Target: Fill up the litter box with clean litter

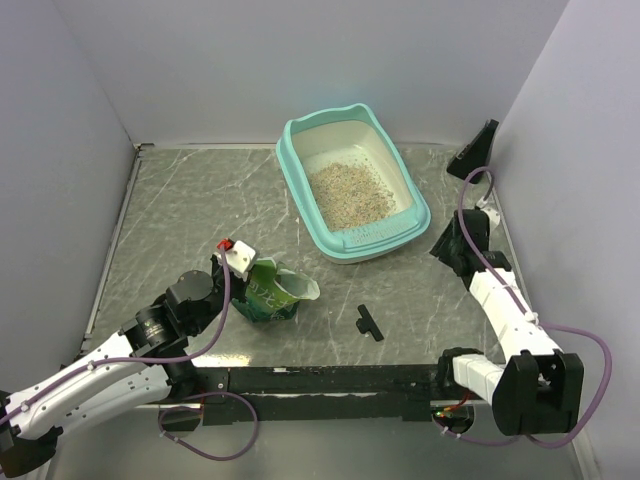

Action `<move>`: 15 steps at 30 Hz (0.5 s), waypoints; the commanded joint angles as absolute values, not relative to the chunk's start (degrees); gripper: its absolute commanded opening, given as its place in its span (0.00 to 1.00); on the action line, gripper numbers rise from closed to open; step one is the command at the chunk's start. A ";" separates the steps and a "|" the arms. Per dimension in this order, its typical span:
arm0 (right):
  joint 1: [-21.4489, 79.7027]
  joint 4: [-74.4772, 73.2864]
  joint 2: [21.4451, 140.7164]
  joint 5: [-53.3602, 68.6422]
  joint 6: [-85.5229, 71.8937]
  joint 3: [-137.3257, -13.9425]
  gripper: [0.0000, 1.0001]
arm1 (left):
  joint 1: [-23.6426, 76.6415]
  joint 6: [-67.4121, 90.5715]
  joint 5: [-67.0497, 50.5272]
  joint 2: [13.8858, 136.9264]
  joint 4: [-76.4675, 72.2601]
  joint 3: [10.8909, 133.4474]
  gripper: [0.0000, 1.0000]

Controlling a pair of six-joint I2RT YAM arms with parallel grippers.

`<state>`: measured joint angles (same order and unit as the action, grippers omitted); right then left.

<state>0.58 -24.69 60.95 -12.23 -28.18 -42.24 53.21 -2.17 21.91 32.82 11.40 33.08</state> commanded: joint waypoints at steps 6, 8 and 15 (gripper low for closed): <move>0.26 -24.08 61.26 -9.32 -29.53 -41.39 0.64 | 52.91 -1.76 23.03 31.90 9.75 33.31 0.01; 0.26 -25.39 59.42 -8.27 -29.01 -42.27 0.64 | 53.00 -1.67 23.03 31.90 9.76 33.40 0.01; 2.89 -21.97 50.36 11.92 -17.86 -44.82 0.67 | 52.82 -1.67 23.55 31.03 10.02 33.57 0.01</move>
<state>1.02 -25.52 54.19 -1.41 -25.58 -40.56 53.21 -2.24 22.00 32.12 11.49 33.08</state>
